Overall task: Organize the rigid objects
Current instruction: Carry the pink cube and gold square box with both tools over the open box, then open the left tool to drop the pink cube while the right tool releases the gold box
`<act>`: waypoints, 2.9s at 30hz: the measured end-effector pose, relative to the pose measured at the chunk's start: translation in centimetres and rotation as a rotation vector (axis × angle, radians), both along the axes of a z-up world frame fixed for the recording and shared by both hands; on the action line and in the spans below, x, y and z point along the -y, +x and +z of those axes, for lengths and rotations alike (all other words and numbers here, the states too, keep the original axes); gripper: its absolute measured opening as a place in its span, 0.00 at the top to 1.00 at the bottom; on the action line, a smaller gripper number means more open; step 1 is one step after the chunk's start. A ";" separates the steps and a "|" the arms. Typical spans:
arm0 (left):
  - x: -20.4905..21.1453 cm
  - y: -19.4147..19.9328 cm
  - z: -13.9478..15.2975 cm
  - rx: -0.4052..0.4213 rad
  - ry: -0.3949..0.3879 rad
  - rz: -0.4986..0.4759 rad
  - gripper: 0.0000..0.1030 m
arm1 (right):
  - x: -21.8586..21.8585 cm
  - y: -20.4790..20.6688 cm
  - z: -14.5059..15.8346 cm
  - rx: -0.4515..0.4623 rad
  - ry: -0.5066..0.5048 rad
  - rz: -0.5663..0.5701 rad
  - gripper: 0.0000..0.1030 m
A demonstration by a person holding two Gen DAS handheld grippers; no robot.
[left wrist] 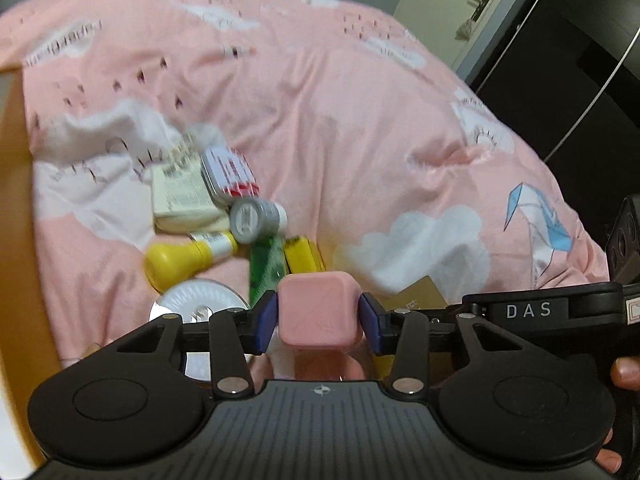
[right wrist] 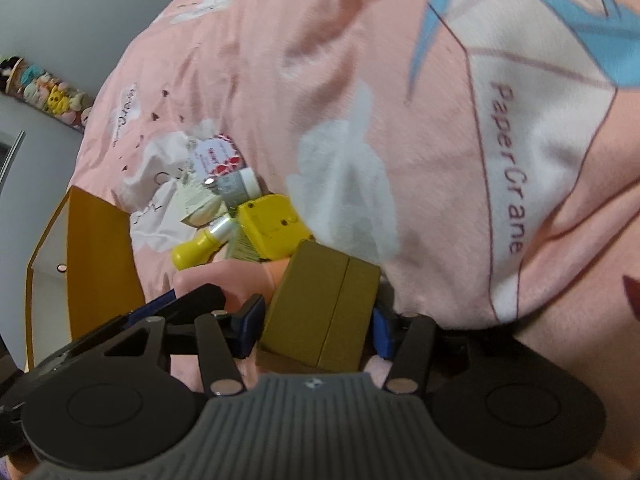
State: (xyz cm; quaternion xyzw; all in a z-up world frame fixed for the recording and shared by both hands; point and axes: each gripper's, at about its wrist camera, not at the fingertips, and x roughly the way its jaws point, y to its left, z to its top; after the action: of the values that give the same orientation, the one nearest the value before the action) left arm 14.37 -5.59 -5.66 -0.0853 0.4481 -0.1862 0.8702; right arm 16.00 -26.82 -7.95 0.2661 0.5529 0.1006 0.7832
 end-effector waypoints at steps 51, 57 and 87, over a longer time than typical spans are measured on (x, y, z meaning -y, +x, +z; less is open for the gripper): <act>-19.9 -8.6 3.4 0.121 0.192 0.644 0.54 | -31.4 -0.5 7.4 0.454 -0.430 0.998 0.49; -19.8 -8.6 3.4 0.178 0.159 0.650 0.54 | -33.1 -1.4 6.5 0.450 -0.532 1.136 0.48; -22.0 -7.8 2.6 -0.092 -0.035 0.574 0.44 | -35.4 -1.0 5.3 0.368 -0.615 1.314 0.41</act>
State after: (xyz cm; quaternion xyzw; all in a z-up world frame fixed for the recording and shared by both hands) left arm 6.53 16.41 -3.04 -0.2320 0.4416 0.0641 0.8643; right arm 14.95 8.62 -2.65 -0.3710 0.4612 0.4314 0.6808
